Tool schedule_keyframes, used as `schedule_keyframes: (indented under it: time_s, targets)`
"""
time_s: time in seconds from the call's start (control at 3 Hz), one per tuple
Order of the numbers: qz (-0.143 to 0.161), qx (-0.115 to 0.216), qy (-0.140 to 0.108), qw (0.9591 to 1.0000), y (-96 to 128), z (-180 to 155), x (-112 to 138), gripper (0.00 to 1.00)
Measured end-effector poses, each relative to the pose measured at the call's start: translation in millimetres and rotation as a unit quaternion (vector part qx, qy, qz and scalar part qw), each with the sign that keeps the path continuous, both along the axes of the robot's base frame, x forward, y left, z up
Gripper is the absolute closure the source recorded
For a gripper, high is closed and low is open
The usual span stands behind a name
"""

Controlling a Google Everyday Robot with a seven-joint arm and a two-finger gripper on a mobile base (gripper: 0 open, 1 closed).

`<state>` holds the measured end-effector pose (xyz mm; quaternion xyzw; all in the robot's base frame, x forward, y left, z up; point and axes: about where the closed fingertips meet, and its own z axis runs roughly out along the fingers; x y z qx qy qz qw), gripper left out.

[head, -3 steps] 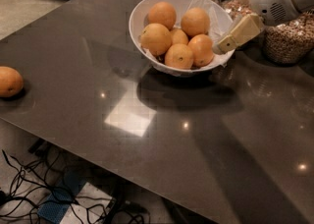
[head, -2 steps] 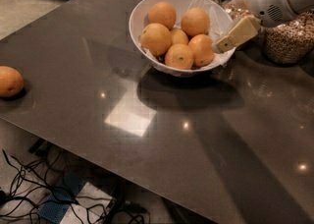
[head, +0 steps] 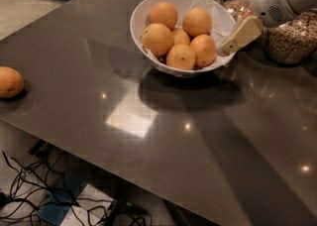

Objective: Pick orange from white bowl

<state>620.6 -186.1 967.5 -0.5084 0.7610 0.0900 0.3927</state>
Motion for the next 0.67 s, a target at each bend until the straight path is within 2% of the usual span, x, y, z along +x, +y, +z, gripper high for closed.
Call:
schedule_keyframes:
  time_s: [0.33, 0.67]
  targets:
    - [0.000, 0.000, 0.000, 1.0000, 0.0, 0.0, 0.0, 0.01]
    - [0.000, 0.000, 0.000, 1.0000, 0.1, 0.0, 0.0, 0.18]
